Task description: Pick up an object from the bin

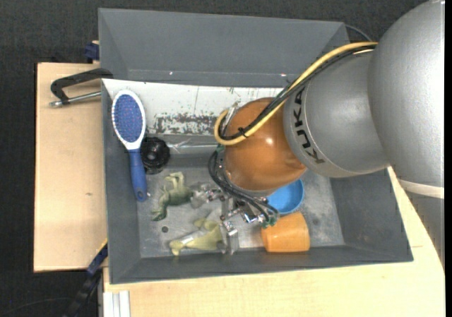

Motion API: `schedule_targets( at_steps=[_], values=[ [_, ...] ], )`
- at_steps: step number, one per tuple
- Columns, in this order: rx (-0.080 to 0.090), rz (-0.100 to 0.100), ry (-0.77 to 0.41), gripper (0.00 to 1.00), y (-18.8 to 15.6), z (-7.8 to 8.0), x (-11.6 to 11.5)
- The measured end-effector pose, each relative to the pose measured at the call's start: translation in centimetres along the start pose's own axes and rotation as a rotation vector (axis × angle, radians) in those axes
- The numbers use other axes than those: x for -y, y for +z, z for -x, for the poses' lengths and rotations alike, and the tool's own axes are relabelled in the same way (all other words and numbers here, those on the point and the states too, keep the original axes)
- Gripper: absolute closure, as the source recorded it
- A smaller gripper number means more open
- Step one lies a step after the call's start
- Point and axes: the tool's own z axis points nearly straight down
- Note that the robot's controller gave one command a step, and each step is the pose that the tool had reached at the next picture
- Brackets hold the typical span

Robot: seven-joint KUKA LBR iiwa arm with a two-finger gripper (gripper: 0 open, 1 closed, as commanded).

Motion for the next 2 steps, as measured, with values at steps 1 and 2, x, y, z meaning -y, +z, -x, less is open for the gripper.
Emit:
schedule_targets(
  at_steps=[1, 2],
  values=[
    [0.006, -0.002, 0.004, 1.0, -0.2, 0.1, 0.2],
    [0.017, -0.004, -0.009, 1.0, -12.8, 0.9, -1.9]
  ],
)
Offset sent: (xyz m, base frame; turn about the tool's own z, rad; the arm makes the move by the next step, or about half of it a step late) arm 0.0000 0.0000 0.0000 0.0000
